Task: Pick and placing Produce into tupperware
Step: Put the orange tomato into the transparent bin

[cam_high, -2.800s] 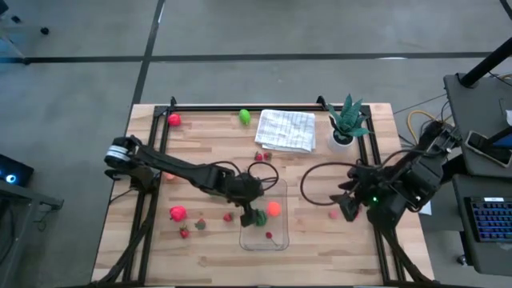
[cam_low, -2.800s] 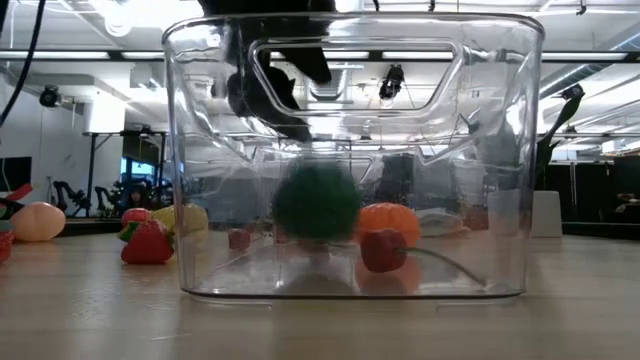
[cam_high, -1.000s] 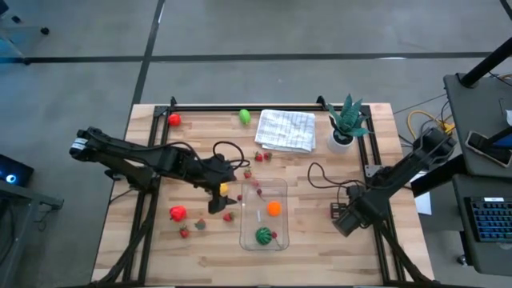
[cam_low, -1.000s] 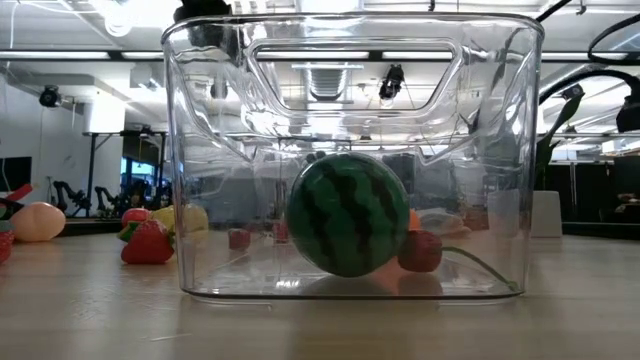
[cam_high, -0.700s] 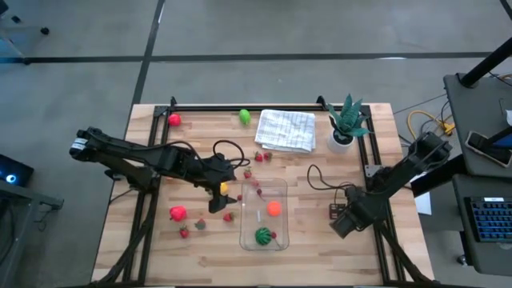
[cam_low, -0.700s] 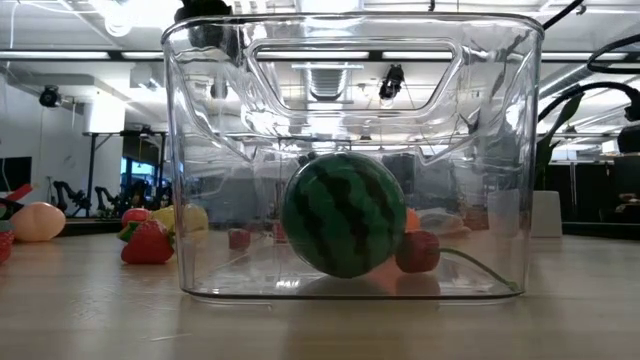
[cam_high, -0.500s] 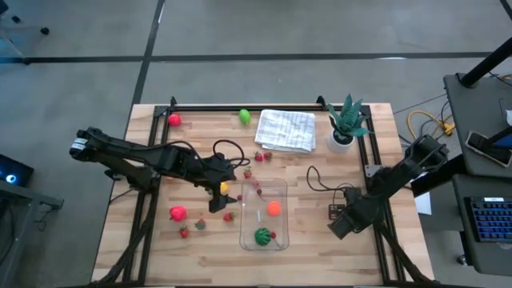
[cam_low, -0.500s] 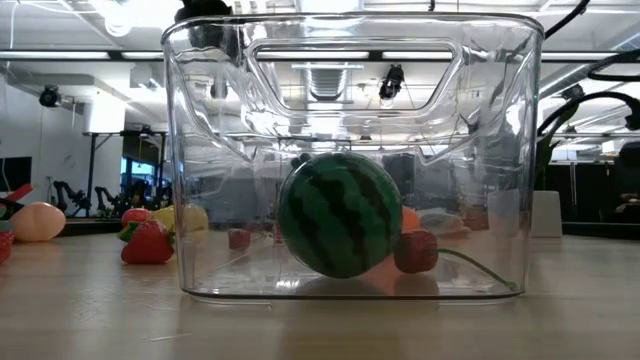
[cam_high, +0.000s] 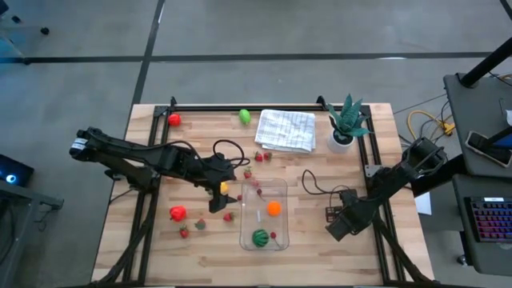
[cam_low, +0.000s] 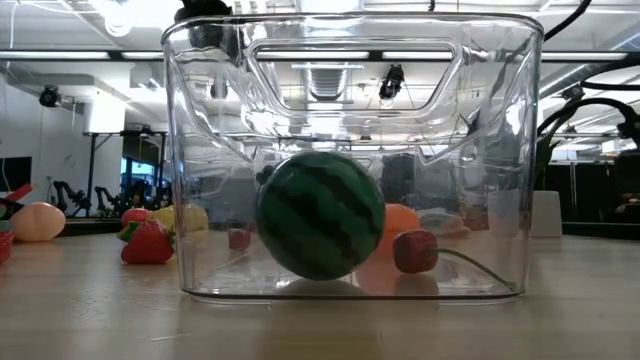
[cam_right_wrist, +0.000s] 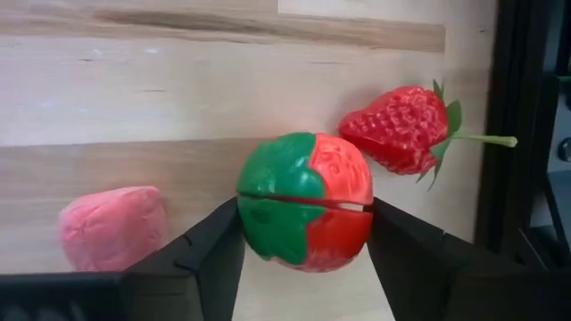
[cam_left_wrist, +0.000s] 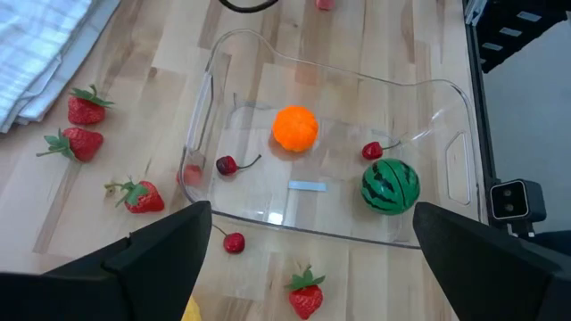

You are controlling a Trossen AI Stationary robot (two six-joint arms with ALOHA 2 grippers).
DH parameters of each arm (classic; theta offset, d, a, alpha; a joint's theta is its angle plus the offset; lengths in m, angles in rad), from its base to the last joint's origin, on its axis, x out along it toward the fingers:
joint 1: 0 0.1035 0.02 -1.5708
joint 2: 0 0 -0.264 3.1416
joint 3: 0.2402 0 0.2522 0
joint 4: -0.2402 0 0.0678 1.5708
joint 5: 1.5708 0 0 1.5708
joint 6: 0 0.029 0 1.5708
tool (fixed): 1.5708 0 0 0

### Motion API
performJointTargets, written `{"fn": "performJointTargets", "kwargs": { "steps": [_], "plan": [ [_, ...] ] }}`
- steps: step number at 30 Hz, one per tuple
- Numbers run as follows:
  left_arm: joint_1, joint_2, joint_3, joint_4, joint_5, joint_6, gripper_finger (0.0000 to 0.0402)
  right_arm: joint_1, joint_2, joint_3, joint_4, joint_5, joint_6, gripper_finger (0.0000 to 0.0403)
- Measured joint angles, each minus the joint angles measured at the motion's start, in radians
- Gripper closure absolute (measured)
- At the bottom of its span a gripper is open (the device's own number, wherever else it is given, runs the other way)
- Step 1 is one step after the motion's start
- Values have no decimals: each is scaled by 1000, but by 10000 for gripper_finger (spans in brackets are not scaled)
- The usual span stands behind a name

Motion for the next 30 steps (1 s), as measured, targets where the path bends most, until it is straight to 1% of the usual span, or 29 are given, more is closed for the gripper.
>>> {"fn": "performJointTargets", "kwargs": {
  "steps": [4, 11, 13, 19, 22, 25, 27, 30],
  "plan": [
    [0, 0, 0, 0, 0, -1, 27, 0, 0, 0, -3, 10, -11, 209],
    [0, 0, 0, 1, 0, -1, 27, 0, -6, 3, -5, 10, -23, 209],
    [0, 0, 0, 1, 0, -1, 27, 0, -6, 20, -10, 25, -25, 209],
    [0, 0, 0, 1, 1, -25, 27, 2, -12, 132, -69, 141, -89, 209],
    [0, 0, 0, 1, 0, -25, 27, 2, -23, 227, -99, 233, -164, 209],
    [0, 0, 0, 1, -9, -49, 27, 2, -33, 337, -103, 360, -283, 209],
    [0, 0, 0, 1, -36, -80, 27, -2, -35, 412, -102, 439, -377, 208],
    [2, 0, 0, 0, -81, -130, 27, -22, -34, 521, -80, 498, -566, 207]
  ]
}}
